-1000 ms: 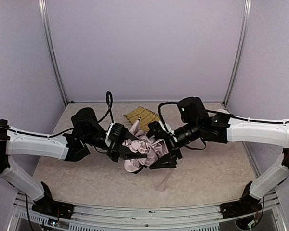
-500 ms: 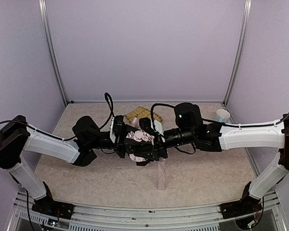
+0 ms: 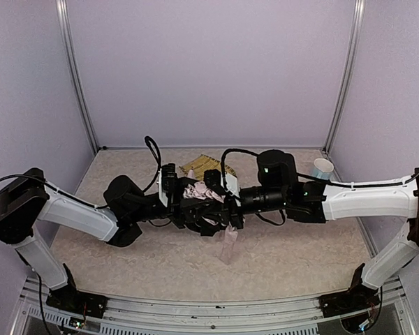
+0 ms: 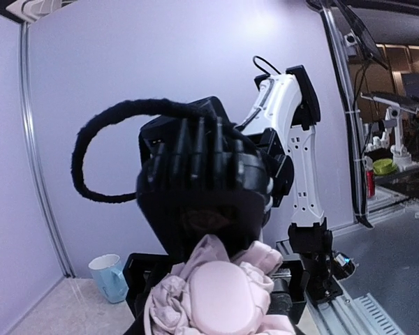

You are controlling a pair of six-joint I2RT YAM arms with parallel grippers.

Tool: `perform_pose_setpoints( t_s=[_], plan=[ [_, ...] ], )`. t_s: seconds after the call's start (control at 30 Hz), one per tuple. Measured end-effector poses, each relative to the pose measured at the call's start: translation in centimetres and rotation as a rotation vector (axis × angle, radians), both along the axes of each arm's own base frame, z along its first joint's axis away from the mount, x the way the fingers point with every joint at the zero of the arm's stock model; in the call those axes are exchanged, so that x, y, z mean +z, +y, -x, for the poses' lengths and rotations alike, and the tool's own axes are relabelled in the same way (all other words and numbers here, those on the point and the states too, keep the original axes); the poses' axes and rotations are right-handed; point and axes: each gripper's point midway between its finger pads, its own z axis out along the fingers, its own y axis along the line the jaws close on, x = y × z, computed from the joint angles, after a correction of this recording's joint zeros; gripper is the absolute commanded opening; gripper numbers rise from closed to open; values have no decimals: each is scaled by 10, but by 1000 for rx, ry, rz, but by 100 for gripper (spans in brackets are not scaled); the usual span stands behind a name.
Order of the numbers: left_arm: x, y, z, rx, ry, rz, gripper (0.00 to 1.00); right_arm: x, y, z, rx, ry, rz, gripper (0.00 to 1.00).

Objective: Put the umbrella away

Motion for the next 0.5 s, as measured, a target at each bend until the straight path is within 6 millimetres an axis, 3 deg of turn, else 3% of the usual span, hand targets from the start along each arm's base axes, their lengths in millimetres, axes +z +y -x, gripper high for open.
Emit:
perform_pose_setpoints(
  t_s=[0.17,0.27,0.37,0.5],
  plan=[
    [3,0,-7,53,5,7,78,1,-7,-13,-66,-11,-1,0],
    [11,4,-11,89,-4,16,91,-5,-15,-24,-121,3,14,0],
    [27,15,-13,128,-29,39,98,-11,-24,-38,-186,23,27,0],
    [44,40,-15,202,-70,56,98,-4,-40,-61,-292,32,14,0]
  ],
)
